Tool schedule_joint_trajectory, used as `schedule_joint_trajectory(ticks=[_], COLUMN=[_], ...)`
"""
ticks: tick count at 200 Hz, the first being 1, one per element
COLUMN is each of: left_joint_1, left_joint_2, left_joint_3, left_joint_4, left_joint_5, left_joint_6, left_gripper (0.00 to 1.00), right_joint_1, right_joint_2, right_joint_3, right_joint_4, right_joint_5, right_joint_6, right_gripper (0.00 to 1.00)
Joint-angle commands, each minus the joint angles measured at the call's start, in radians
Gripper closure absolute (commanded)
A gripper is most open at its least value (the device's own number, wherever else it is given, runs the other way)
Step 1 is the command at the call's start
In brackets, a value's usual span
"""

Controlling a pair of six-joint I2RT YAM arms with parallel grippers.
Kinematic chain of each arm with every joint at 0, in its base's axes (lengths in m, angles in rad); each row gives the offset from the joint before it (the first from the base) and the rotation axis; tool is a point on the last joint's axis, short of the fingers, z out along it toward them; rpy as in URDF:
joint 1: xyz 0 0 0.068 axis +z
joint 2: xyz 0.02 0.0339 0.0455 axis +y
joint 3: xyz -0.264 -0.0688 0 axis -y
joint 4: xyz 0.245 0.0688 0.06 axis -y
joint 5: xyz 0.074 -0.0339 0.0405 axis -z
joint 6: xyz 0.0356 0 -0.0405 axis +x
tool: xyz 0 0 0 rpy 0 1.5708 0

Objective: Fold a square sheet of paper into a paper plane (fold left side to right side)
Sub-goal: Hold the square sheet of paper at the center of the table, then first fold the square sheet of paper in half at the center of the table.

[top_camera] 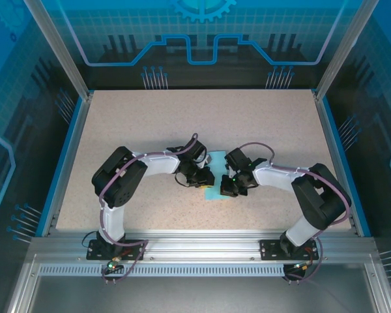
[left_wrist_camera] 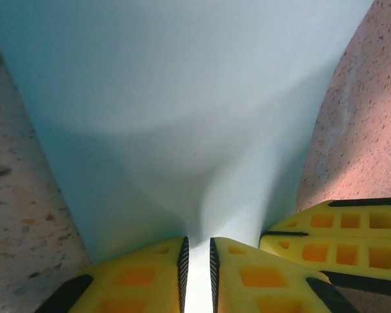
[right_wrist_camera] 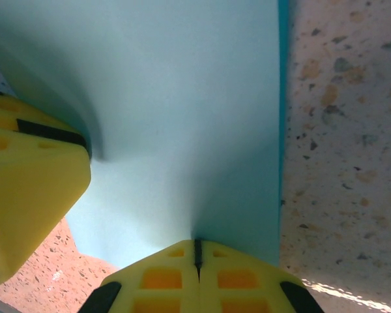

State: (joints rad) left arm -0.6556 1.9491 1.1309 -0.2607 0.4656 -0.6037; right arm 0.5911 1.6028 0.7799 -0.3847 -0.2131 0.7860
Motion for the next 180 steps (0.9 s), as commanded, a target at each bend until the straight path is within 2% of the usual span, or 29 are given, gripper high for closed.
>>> schedule_joint_trajectory(ticks=[1,104,180], left_joint_1=[-0.009,0.003,0.025], left_joint_2=[-0.041,0.023,0.029], left_joint_3=[0.038,0.079,0.012], left_joint_4=[-0.039,0.006,0.106], left_joint_5=[-0.02,-0.058,-0.078], left_joint_6=[-0.014,0.028,0.032], left_gripper=[0.8,0.84,0.88], right_joint_1=[0.011,0.01,0.007], right_joint_2=[0.044,0.052,0.058], right_joint_3=[-0.013,-0.012,-0.016], right_joint_4=[-0.076,-0.119,-0.136], right_joint_5=[0.05,0.076,0.082], right_joint_6=[0.019,0.006,-0.006], right_gripper=[0.99,1.0,1.0])
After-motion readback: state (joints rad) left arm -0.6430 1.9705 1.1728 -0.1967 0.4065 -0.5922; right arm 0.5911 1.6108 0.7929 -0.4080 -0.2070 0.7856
